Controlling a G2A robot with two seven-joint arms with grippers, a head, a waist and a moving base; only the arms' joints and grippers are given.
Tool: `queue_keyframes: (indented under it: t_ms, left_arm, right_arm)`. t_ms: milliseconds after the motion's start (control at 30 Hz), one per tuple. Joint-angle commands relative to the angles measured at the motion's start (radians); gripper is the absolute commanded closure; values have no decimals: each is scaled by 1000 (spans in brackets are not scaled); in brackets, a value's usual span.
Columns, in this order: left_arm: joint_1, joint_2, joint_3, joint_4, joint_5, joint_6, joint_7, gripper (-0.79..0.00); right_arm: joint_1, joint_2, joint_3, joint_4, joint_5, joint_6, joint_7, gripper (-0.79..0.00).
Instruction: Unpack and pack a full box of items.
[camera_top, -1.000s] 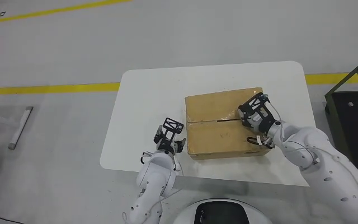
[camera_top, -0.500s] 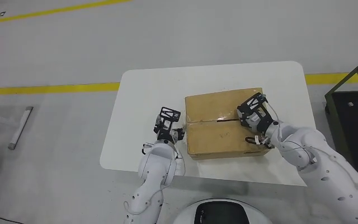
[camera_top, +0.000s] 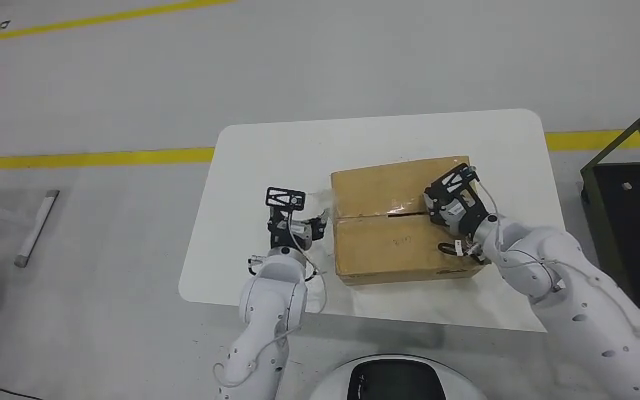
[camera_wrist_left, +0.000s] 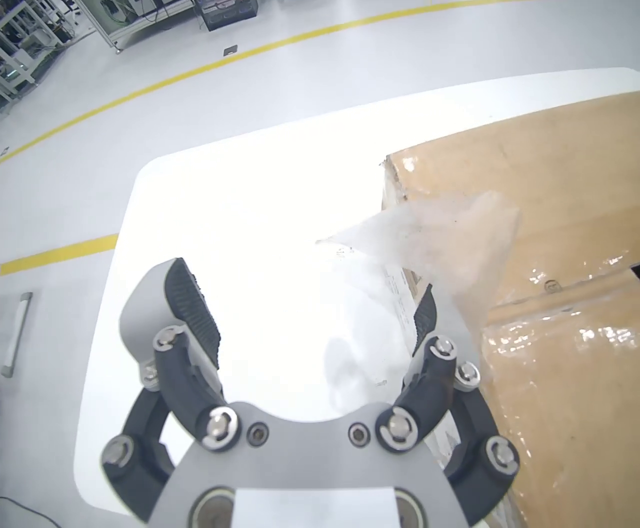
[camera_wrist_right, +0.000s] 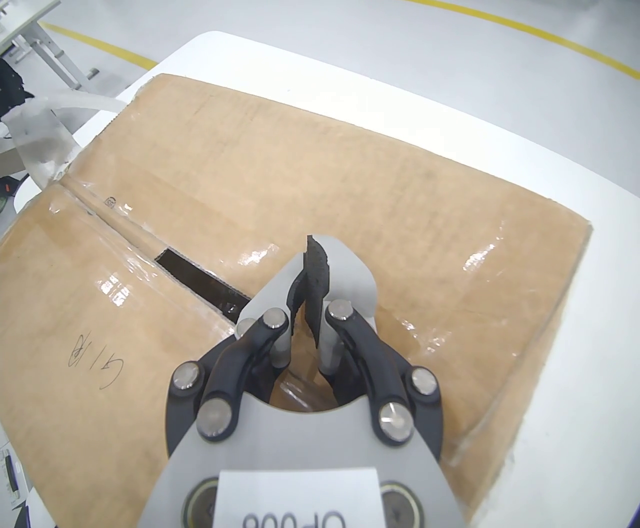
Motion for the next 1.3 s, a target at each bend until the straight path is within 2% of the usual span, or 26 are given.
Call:
queue_keyframes:
  t_ms: [0, 267, 633, 867, 1267]
  left_arm:
    - [-8, -1, 6, 2, 1, 1, 4, -785]
    - [-63, -11, 43, 27, 17, 38, 39, -785]
    - [-138, -25, 107, 54, 13, -9, 31, -785]
    - [-171, -36, 163, 67, 16, -30, 28, -785]
    - [-232, -65, 303, 120, 24, -68, 37, -785]
  right_arm:
    - [-2, -1, -1, -2, 2, -1, 2, 0]
    - [0, -5, 23, -3, 69, -2, 9, 0]
    - [4, -2, 101, -22, 153, 4, 22, 0]
    - [-24, 7, 213, -39, 204, 27, 17, 0]
    - [-120, 25, 420, -40, 263, 49, 2, 0]
